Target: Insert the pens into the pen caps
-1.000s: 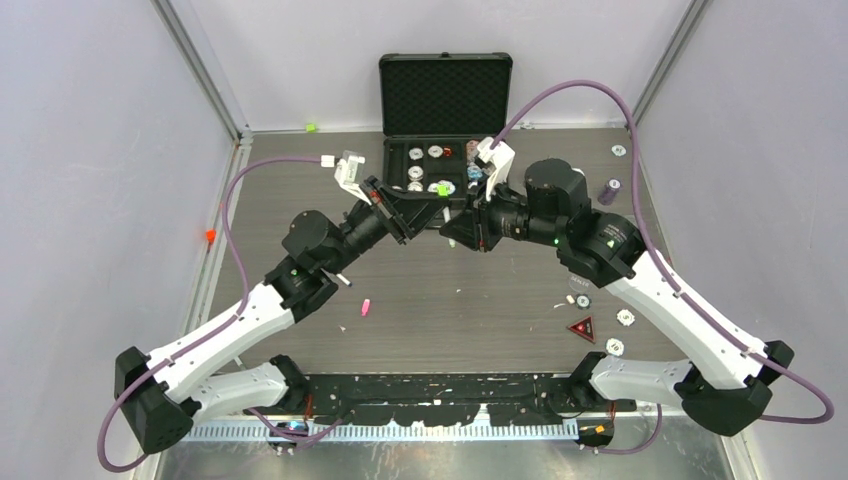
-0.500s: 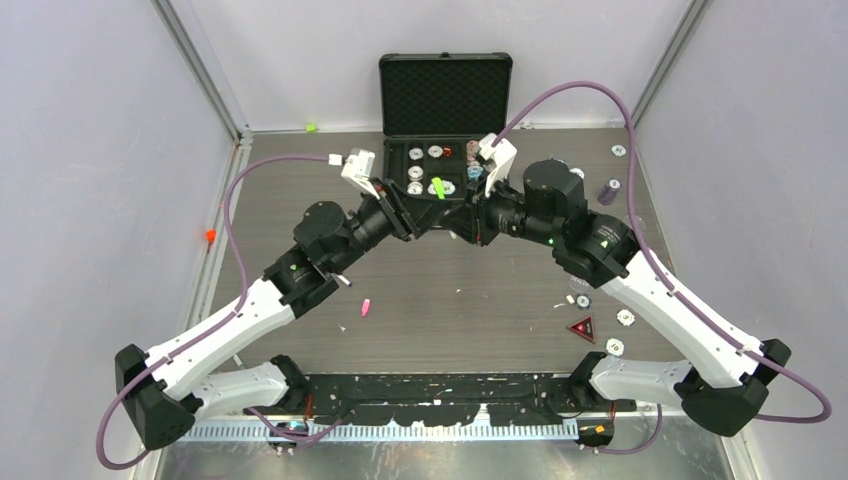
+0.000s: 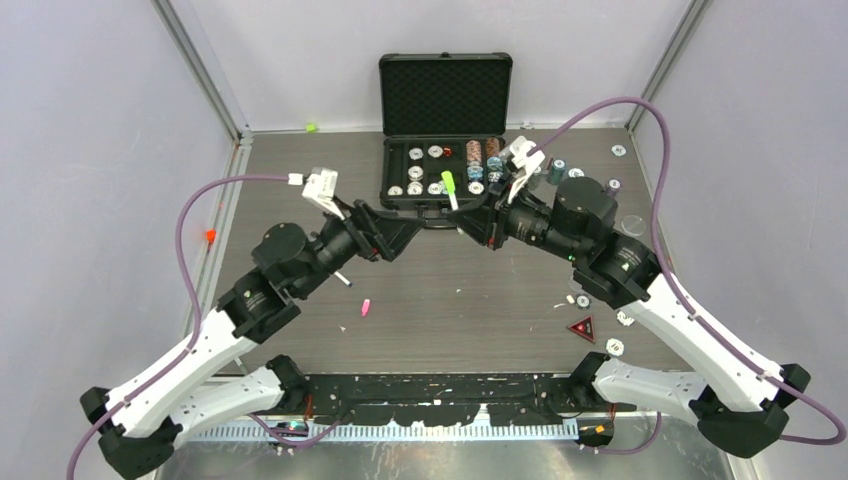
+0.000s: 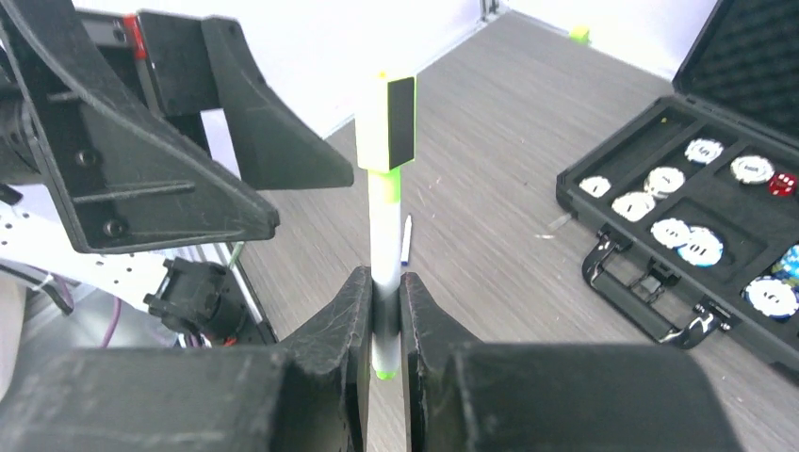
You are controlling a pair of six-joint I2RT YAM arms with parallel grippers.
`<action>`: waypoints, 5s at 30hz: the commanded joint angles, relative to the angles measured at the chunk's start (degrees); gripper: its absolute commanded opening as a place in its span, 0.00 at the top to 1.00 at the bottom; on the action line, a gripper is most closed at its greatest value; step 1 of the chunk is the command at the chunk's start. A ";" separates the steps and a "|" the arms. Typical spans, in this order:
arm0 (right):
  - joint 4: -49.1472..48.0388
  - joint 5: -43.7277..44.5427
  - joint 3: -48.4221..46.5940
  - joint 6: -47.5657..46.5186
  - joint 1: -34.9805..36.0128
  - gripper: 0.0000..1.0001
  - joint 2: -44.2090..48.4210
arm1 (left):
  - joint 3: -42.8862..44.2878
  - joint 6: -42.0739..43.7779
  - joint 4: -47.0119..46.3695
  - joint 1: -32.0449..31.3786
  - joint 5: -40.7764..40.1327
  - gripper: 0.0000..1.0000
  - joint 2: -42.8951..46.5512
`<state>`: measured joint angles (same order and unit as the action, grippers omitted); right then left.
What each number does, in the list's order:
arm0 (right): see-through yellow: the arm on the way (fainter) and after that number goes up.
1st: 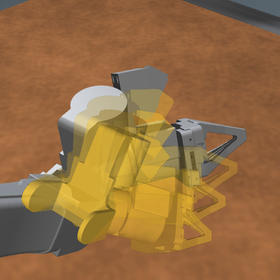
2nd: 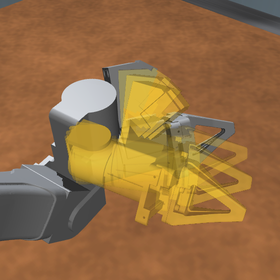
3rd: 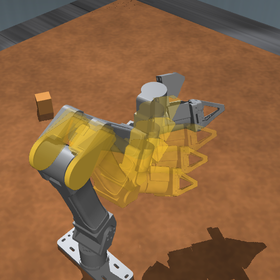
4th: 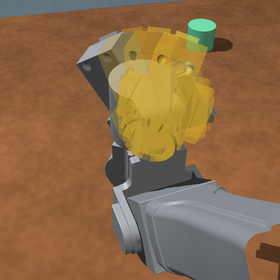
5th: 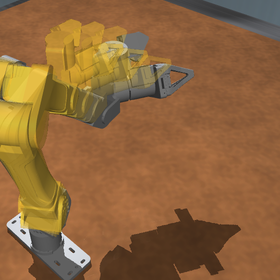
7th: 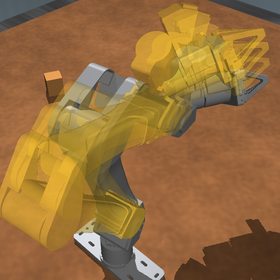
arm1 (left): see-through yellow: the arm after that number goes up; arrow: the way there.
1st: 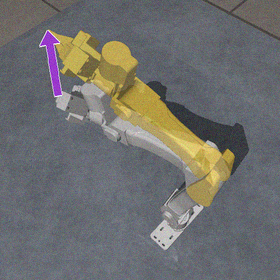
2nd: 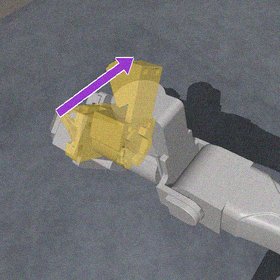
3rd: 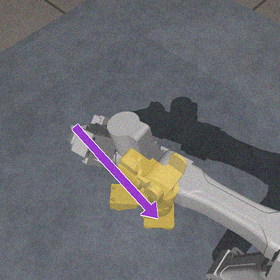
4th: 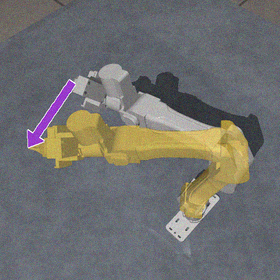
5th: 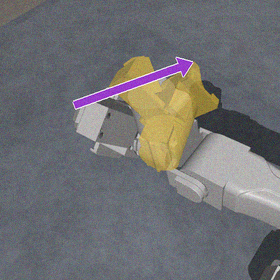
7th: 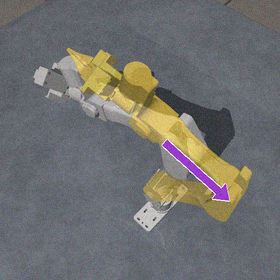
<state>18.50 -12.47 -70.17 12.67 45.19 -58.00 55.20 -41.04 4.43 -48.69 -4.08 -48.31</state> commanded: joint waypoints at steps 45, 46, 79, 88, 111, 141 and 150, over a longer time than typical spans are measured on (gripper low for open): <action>-11.81 -30.80 5.49 11.14 -0.06 0.99 0.75 | -12.22 -2.19 -32.29 0.17 26.16 0.73 3.15; -11.71 -31.15 5.51 11.11 -0.06 1.00 0.68 | -12.22 -2.27 -32.35 0.17 26.21 0.81 3.06; -2.18 -14.20 5.13 6.73 0.33 0.64 -1.83 | -8.52 -0.62 -15.50 0.17 12.40 1.00 0.50; -2.22 -13.16 5.74 6.31 0.40 0.78 -2.35 | -8.70 -0.77 -15.23 0.17 11.82 1.00 0.74; -1.59 -9.49 6.79 5.66 0.41 0.87 -3.32 | -9.64 -1.85 -17.71 0.17 12.49 1.00 -0.39; 20.69 30.02 8.51 19.45 0.37 1.00 0.28 | -3.71 -2.76 37.57 0.17 -9.34 0.00 20.60; 27.63 36.05 18.64 29.22 0.38 1.00 0.67 | 6.54 -5.49 65.96 0.17 -24.82 0.00 30.13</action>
<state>43.00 18.09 -55.51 35.68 45.69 -58.72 58.11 -44.91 54.89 -48.58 -19.79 -20.95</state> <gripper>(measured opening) 0.139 0.996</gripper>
